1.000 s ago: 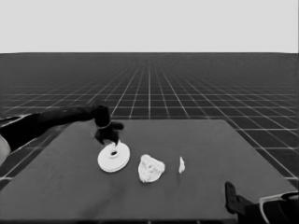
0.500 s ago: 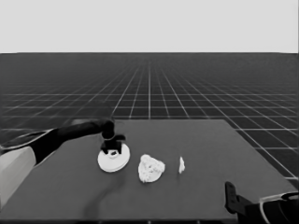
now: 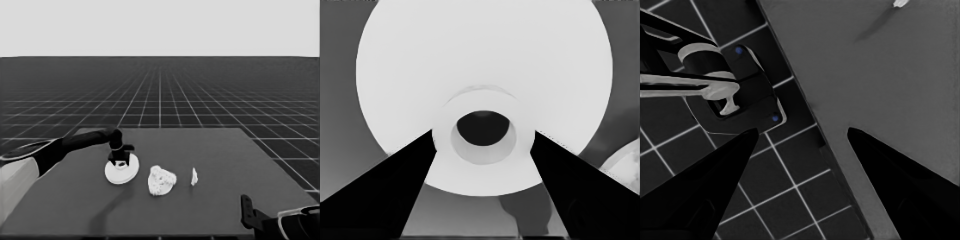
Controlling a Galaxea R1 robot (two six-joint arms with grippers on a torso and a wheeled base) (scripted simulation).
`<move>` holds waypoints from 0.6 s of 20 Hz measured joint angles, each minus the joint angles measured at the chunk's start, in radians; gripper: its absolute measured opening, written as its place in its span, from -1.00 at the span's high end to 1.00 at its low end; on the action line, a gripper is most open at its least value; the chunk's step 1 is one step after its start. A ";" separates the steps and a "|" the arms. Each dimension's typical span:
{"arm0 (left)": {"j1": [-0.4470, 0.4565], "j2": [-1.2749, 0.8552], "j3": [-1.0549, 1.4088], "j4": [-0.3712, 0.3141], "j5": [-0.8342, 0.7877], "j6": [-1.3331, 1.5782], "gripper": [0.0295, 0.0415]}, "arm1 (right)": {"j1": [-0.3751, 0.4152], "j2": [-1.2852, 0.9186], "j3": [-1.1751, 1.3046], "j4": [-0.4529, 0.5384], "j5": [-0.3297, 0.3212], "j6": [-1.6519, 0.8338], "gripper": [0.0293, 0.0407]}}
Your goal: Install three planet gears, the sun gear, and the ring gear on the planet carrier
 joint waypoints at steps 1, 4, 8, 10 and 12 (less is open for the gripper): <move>0.000 0.000 0.000 0.000 0.000 0.000 0.12 | 0.000 0.000 0.000 0.000 0.000 0.000 -0.61; 0.000 0.000 0.000 0.000 0.000 0.000 0.12 | 0.000 0.000 0.000 0.000 0.000 0.000 -0.61; -0.155 -0.053 0.126 -0.109 0.112 -0.056 0.12 | 0.000 0.000 0.000 0.000 0.000 0.000 -0.61; -0.169 -0.054 0.126 -0.121 0.121 -0.056 0.11 | 0.000 0.000 0.000 0.000 0.000 0.000 -0.61; -0.174 -0.053 0.126 -0.125 0.124 -0.056 0.12 | 0.000 0.000 0.000 0.000 0.000 0.000 -0.61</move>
